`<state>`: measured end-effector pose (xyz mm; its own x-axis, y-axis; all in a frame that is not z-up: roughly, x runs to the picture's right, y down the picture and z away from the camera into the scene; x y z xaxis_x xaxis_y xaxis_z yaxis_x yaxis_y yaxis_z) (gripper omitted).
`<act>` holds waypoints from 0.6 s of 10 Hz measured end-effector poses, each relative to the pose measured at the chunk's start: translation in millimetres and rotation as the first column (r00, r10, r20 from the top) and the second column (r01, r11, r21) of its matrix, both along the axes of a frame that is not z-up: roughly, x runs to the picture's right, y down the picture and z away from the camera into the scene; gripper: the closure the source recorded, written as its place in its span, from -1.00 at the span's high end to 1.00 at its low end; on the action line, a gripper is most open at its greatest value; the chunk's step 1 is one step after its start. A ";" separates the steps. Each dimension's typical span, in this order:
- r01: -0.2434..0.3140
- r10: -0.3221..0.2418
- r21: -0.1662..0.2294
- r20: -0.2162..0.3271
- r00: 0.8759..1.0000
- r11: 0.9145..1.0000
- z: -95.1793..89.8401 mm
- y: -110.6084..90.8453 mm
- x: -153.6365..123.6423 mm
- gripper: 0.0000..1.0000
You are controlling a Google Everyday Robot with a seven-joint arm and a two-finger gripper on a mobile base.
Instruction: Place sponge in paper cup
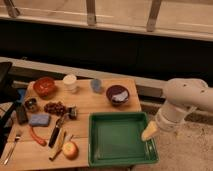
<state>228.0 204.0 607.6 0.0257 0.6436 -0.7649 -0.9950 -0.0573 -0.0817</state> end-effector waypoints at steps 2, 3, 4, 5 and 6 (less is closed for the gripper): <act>0.037 -0.037 0.014 0.023 0.999 0.999 8.3 -16.8 -29.6 0.60; 0.060 -0.061 0.023 0.044 0.997 0.998 13.6 -26.5 -50.1 0.60; 0.083 -0.085 0.035 0.065 0.994 0.996 17.9 -37.1 -70.5 0.60; 0.107 -0.111 0.051 0.088 0.990 0.993 21.7 -49.0 -92.1 0.60; 0.122 -0.129 0.066 0.107 0.986 0.990 23.9 -58.9 -109.4 0.60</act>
<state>118.6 145.1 631.4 0.1918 0.6736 -0.7137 -0.9786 0.0757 -0.1915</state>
